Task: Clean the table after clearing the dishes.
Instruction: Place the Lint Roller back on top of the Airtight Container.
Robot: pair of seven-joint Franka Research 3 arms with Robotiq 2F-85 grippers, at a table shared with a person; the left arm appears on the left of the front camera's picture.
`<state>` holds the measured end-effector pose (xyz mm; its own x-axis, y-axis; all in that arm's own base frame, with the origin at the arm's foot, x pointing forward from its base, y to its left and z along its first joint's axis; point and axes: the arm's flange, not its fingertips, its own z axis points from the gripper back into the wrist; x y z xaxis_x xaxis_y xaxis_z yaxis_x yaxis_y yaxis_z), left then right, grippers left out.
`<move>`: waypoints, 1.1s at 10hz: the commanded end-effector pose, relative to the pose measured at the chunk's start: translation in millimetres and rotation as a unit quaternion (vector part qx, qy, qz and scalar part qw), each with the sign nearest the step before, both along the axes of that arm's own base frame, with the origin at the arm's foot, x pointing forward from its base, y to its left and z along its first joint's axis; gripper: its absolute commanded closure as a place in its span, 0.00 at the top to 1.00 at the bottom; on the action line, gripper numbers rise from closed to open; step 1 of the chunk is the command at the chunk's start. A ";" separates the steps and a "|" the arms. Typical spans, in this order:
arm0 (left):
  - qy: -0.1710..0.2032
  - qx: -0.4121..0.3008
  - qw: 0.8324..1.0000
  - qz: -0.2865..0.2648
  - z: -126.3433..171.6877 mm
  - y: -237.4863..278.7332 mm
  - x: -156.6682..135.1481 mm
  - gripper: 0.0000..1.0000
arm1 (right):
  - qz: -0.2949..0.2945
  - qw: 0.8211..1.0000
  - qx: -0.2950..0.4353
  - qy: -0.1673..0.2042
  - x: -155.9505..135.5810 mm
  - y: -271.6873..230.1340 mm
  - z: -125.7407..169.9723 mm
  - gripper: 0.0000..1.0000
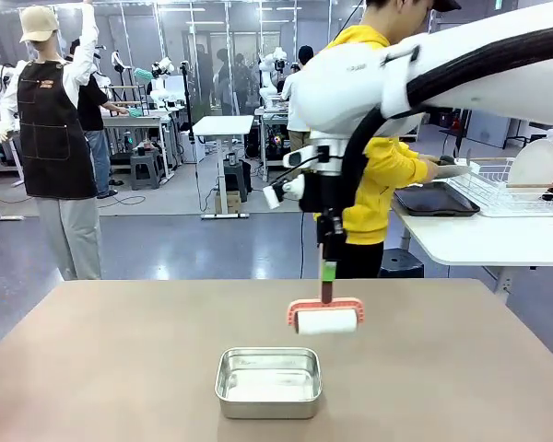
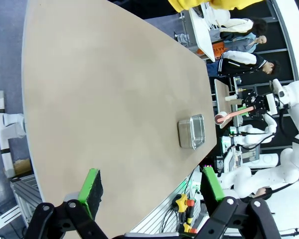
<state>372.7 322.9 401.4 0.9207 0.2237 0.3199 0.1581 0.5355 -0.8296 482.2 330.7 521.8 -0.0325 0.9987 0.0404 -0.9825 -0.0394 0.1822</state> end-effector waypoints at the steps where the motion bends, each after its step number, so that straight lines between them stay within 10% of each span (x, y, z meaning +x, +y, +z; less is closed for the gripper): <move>1: 0.001 0.000 1.000 -0.002 2.6 1.3 -4.4 1.00 | -0.019 0.999 -0.006 -0.040 0.3 27.5 -10.1 0.20; 4: 0.001 0.000 1.000 -0.002 2.6 1.3 -4.4 1.00 | -0.064 0.994 0.030 -0.083 -17.7 45.0 -15.6 0.20; 11: 0.001 0.000 1.000 -0.002 2.6 1.3 -4.4 1.00 | -0.024 0.998 0.024 -0.046 -1.1 45.0 -13.8 0.20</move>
